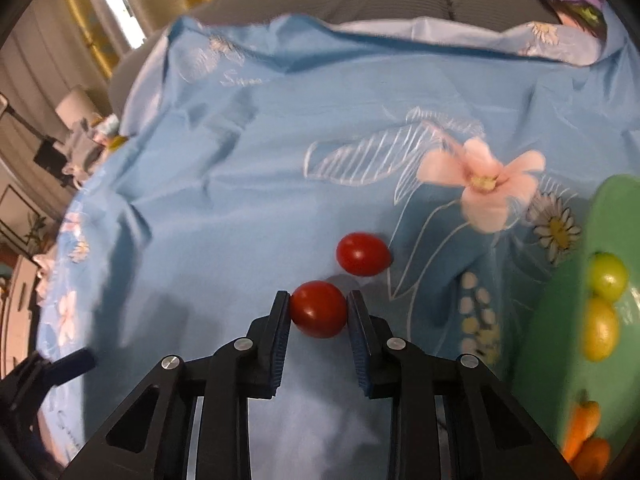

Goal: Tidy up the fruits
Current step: 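Grasp a red cherry tomato with each tool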

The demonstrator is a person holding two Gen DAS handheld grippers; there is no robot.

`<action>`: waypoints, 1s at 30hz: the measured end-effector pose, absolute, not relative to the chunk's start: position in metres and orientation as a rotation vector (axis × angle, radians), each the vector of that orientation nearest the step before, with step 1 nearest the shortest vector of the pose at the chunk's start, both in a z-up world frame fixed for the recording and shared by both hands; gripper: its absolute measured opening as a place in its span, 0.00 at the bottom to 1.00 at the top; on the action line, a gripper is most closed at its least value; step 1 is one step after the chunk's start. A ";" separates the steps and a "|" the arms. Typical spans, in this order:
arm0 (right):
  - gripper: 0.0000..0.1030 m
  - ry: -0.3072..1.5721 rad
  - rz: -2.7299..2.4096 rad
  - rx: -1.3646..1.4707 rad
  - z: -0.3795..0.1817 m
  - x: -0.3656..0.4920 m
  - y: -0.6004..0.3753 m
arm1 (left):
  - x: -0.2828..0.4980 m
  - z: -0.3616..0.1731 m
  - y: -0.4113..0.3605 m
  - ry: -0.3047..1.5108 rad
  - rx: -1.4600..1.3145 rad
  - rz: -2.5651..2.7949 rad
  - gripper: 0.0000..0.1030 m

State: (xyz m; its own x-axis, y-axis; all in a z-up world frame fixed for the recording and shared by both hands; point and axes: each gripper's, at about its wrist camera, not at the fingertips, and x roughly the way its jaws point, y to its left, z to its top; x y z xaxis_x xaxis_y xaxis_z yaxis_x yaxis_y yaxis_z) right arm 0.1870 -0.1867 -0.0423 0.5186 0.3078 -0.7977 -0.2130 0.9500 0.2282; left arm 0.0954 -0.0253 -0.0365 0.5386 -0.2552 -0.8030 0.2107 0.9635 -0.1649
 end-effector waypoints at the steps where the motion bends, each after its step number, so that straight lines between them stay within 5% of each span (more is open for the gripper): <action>1: 0.29 0.946 0.315 0.108 -0.033 0.182 -0.193 | 0.099 -0.035 -0.028 0.963 -0.050 -0.285 0.85; 10: 0.29 0.814 0.290 0.222 0.012 0.170 -0.250 | 0.156 -0.026 -0.087 0.946 -0.009 -0.381 0.83; 17: 0.29 0.769 0.305 0.300 0.017 0.161 -0.278 | 0.206 -0.049 -0.118 0.979 0.031 -0.398 0.66; 22: 0.29 0.756 0.331 0.327 0.016 0.162 -0.285 | 0.221 -0.055 -0.131 0.978 0.023 -0.406 0.65; 30: 0.29 0.748 0.348 0.354 0.012 0.160 -0.292 | 0.236 -0.063 -0.142 1.001 0.069 -0.367 0.30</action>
